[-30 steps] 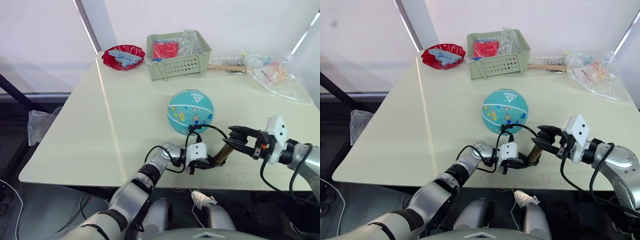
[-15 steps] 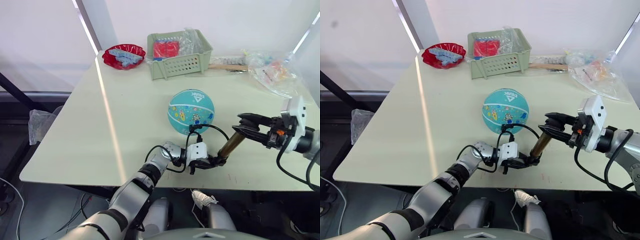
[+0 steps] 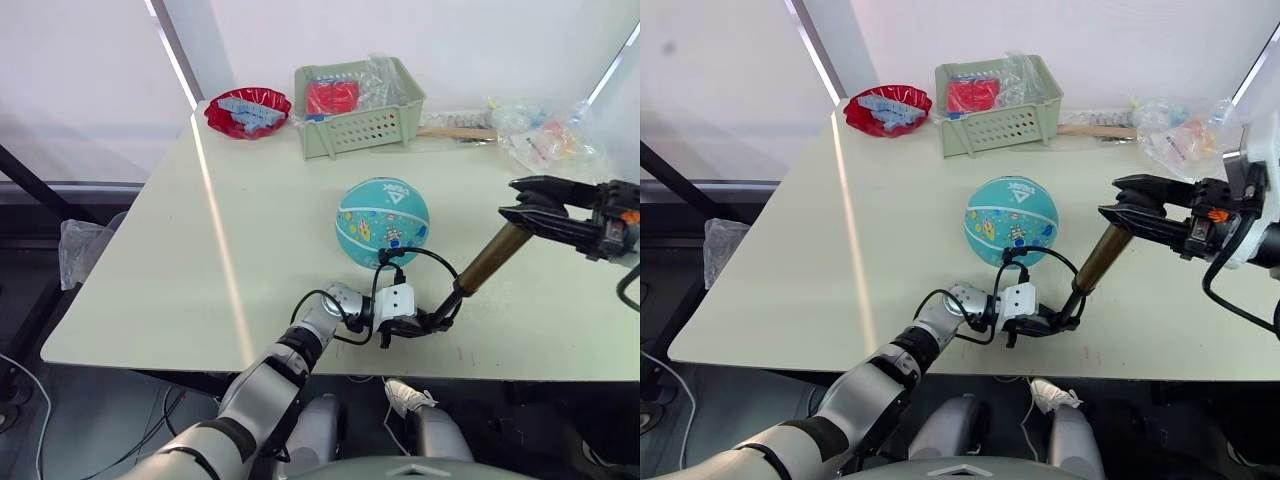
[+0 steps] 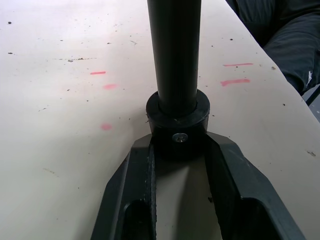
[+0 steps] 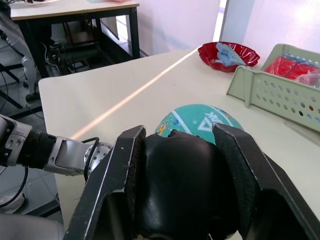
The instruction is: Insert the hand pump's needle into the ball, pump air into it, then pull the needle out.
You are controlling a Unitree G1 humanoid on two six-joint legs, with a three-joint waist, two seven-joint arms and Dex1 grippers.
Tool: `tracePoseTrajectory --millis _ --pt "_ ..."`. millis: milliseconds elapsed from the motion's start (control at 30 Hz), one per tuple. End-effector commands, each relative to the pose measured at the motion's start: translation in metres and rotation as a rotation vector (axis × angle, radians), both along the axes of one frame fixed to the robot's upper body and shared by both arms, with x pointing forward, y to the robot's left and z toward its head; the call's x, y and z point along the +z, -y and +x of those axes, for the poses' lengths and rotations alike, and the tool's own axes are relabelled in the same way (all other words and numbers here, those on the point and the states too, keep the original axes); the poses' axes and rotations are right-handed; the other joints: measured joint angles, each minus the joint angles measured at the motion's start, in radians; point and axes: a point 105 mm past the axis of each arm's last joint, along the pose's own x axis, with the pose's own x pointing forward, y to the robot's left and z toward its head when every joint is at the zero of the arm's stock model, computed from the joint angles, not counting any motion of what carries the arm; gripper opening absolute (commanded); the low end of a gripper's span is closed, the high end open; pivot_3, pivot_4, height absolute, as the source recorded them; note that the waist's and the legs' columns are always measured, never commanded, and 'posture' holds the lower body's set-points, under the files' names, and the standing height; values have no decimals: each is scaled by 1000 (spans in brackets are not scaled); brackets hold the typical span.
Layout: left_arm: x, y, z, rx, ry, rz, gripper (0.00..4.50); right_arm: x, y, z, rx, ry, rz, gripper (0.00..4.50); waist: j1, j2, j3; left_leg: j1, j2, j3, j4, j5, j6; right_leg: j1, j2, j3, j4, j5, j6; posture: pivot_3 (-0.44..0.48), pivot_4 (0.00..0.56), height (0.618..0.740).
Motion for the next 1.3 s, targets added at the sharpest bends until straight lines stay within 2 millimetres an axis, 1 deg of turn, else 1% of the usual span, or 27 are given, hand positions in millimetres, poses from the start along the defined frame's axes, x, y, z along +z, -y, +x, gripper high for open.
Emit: tracePoseTrajectory --millis 33,200,300,433,567,600,700,767,900,1000,1067,1167,1300 --pt "-42 -23 -18 24 -121 153 1013 24 2 -7 5 94 4 1635 0 0 0 0 0 0 0 0 0 0 0 0 0 0 0 0 150 737" --pt "-43 -23 -18 25 -123 153 1013 3 0 -4 7 38 -46 1635 0 -1 0 0 0 0 0 0 0 0 -3 0 0 0 0 0 150 737" --pt "-43 -23 -18 26 -124 153 1013 -19 0 -2 5 -13 -81 1635 0 -1 -1 0 0 0 0 0 0 0 -2 0 0 0 0 0 150 737" --pt "-43 -23 -19 26 -125 151 1013 -39 0 2 0 -41 -89 1635 -1 -2 -2 1 0 0 0 0 0 0 -1 0 0 0 0 0 150 737" --pt "-43 -23 -18 30 -122 152 1013 -64 -2 5 0 -76 -91 1635 -1 -4 -3 1 0 0 0 0 0 1 0 0 0 0 0 0 150 737" --pt "-43 -24 -18 30 -122 152 1013 -69 -3 5 4 -83 -85 1635 -1 -4 -3 1 0 0 0 0 0 1 0 0 0 0 0 0 150 737" --pt "-44 -24 -18 32 -123 152 1013 -95 -11 2 14 -120 -98 1635 -2 -5 -4 1 0 0 0 0 0 1 1 0 0 0 0 0 150 737" --pt "-44 -24 -19 34 -124 151 1013 -108 -15 1 18 -135 -105 1635 -2 -6 -5 1 0 0 0 0 0 1 1 0 0 0 0 0 150 737" --pt "-44 -24 -19 35 -125 150 1013 -122 -19 -1 20 -140 -113 1635 -3 -7 -6 2 0 0 0 0 0 1 1 0 0 0 0 0 150 737" --pt "-44 -25 -19 39 -126 149 1013 -146 -23 -4 27 -145 -172 1635 -2 -8 -7 2 0 0 0 0 0 1 2 0 0 0 0 0 150 737" --pt "-44 -24 -19 40 -126 148 1013 -149 -26 -5 27 -147 -156 1635 -3 -9 -7 2 0 0 0 0 0 1 2 0 0 0 0 0 150 737" --pt "-44 -25 -19 41 -127 148 1013 -149 -29 -6 38 -134 -155 1635 -3 -8 -8 2 0 0 0 0 0 1 2 1 0 0 0 0 150 737" --pt "-45 -24 -19 40 -128 147 1013 -144 -33 -6 51 -116 -143 1635 -3 -9 -8 3 1 0 0 0 0 2 3 0 0 0 0 0 150 737"
